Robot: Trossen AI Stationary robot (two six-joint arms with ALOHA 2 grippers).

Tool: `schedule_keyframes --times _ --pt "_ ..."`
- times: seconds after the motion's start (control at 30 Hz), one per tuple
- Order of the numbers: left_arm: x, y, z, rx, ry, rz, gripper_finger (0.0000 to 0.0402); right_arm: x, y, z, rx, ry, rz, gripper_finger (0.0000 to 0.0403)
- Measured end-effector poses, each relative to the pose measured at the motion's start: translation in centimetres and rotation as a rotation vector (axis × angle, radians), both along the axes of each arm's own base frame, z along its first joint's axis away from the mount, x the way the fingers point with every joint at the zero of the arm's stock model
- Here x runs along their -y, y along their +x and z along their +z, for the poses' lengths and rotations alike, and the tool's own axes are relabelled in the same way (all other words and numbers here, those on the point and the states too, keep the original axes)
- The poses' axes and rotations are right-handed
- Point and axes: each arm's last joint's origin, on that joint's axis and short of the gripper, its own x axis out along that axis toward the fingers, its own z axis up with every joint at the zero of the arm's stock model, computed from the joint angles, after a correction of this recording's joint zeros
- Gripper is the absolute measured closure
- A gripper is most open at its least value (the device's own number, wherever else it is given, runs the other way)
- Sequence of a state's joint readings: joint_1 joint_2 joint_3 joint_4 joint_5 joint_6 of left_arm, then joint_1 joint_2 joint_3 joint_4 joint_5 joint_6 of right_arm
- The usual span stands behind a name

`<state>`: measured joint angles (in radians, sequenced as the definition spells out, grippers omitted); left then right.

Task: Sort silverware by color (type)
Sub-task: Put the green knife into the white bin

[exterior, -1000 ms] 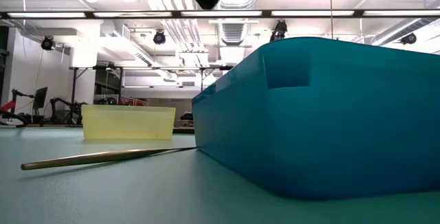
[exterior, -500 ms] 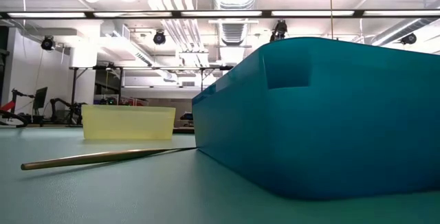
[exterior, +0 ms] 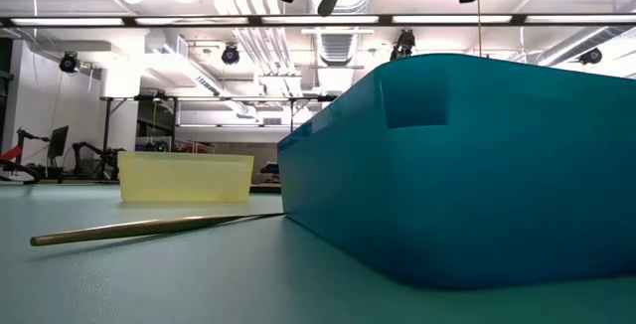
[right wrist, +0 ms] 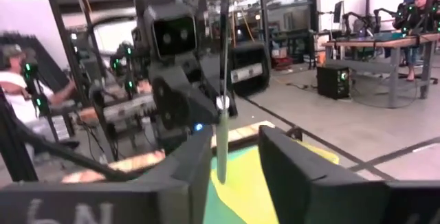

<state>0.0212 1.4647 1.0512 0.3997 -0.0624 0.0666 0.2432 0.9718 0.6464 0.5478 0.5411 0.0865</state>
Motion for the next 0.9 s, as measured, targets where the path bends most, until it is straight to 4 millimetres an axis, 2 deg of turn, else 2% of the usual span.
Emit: schedule_keyframes --times 0.2,0.37,0.7,0.9 --pt "0.0 0.7 -0.4 0.044 -0.045 -0.001 0.0390 -0.1 0.3 0.8 0.037 -0.027 -0.006 0.0232" --pt "0.0 1.5 -0.8 0.090 -0.079 -0.005 0.0390 -0.3 1.5 1.8 0.028 -0.083 -0.021 0.0208" --pt "0.5 1.7 -1.1 0.091 -0.081 -0.020 0.0390 -0.3 3.3 3.0 -0.003 -0.141 -0.122 0.0222" --pt "0.6 1.7 -1.0 0.104 -0.078 -0.024 0.0389 -0.2 3.5 3.2 -0.005 -0.154 -0.133 0.0267"
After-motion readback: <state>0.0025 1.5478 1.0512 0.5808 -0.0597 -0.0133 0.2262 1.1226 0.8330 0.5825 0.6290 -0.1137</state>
